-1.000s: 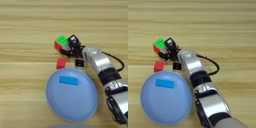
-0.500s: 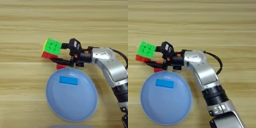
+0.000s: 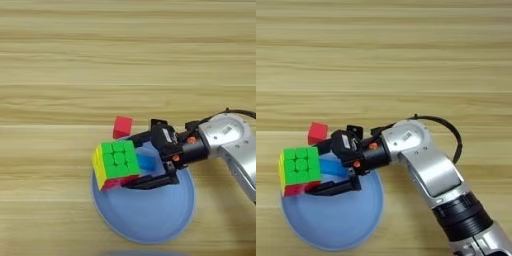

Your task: Move the objects on the table

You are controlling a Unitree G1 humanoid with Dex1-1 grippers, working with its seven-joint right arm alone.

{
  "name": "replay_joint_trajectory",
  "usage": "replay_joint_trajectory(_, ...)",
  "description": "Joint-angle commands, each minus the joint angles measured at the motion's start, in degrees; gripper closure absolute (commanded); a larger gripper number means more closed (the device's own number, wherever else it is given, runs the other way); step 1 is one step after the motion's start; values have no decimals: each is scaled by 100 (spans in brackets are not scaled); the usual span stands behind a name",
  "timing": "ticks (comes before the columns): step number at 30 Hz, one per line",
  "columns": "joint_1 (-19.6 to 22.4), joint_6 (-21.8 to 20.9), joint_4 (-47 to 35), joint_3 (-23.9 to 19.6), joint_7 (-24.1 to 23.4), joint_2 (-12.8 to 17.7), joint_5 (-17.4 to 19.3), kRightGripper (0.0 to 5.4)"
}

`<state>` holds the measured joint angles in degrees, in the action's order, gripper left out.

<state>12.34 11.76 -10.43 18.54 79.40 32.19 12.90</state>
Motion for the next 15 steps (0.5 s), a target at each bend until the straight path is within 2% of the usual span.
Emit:
replay_joint_trajectory(1, 154, -431, 169, -7, -205, 205, -304, 207)
replay_joint_trajectory(7, 108, -685, 548, 71, -251, 185, -560, 207)
replay_joint_trajectory(14, 11, -764, 739, 201, -281, 104, -722, 207)
replay_joint_trajectory(15, 21, -739, 736, 199, -300, 84, -715, 189)
